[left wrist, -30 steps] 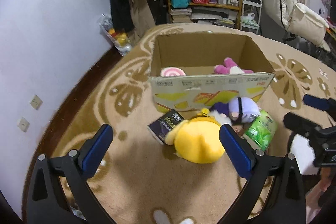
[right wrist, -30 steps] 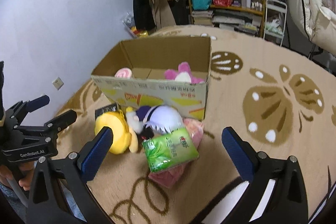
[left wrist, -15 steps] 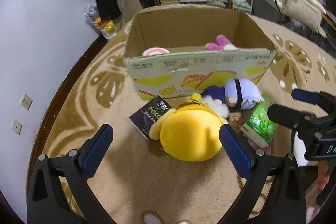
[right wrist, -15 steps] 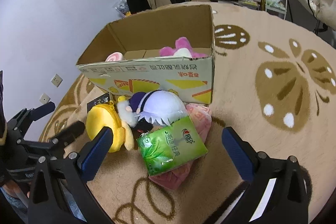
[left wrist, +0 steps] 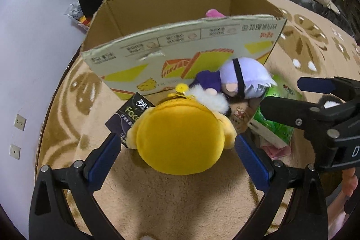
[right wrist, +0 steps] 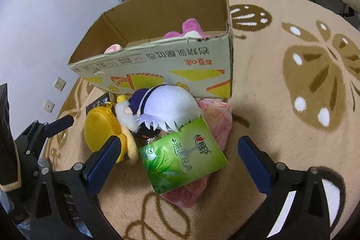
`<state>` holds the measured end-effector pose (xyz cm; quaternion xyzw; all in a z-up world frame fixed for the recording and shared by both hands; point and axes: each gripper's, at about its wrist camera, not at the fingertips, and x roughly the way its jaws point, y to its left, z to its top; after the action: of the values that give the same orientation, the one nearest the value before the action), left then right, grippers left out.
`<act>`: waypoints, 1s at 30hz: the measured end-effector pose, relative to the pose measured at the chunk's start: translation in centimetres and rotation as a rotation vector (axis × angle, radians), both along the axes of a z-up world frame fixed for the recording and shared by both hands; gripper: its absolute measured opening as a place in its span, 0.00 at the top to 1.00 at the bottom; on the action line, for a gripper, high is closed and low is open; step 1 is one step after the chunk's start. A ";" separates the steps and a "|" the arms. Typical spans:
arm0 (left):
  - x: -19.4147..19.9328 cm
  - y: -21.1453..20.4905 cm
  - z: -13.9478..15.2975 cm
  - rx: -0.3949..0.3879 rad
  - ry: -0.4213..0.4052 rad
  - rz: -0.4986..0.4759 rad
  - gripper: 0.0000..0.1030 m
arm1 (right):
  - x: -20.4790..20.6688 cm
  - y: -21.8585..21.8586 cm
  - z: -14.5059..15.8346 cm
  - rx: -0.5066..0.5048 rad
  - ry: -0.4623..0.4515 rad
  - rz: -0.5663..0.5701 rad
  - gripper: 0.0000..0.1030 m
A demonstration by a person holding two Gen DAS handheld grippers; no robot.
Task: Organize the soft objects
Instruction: 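Lower left tool onto yellow plush while right tool lowers onto green tissue pack, then grasp and lift yellow plush with left tool while right tool lifts green tissue pack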
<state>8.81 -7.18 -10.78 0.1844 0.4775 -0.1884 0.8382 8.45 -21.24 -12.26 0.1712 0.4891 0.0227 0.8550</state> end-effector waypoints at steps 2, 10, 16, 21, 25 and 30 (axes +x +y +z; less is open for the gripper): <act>0.2 -0.1 -0.3 -0.003 0.016 -0.004 0.03 | 0.3 0.1 -0.4 0.003 0.013 0.005 0.00; 1.3 -0.4 -2.0 -0.006 0.081 0.006 0.03 | 1.5 0.4 -1.7 0.010 0.067 0.029 0.00; 1.5 -0.5 -2.6 0.006 0.085 0.012 0.03 | 1.9 0.3 -2.7 0.013 0.119 0.029 0.00; 1.6 -0.2 -2.7 -0.004 0.088 0.015 0.12 | 1.8 0.2 -3.2 0.010 0.137 0.031 0.10; 1.8 0.7 -2.9 -0.017 0.090 0.028 0.17 | 2.0 0.3 -3.3 0.002 0.149 0.037 0.11; 1.8 1.3 -2.6 -0.025 0.080 0.038 0.18 | 1.6 0.7 -3.1 -0.027 0.139 0.051 0.12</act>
<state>10.65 -5.84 -13.36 0.1571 0.5117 -0.1857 0.8240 10.06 -20.59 -15.34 0.1481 0.5516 0.0258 0.8205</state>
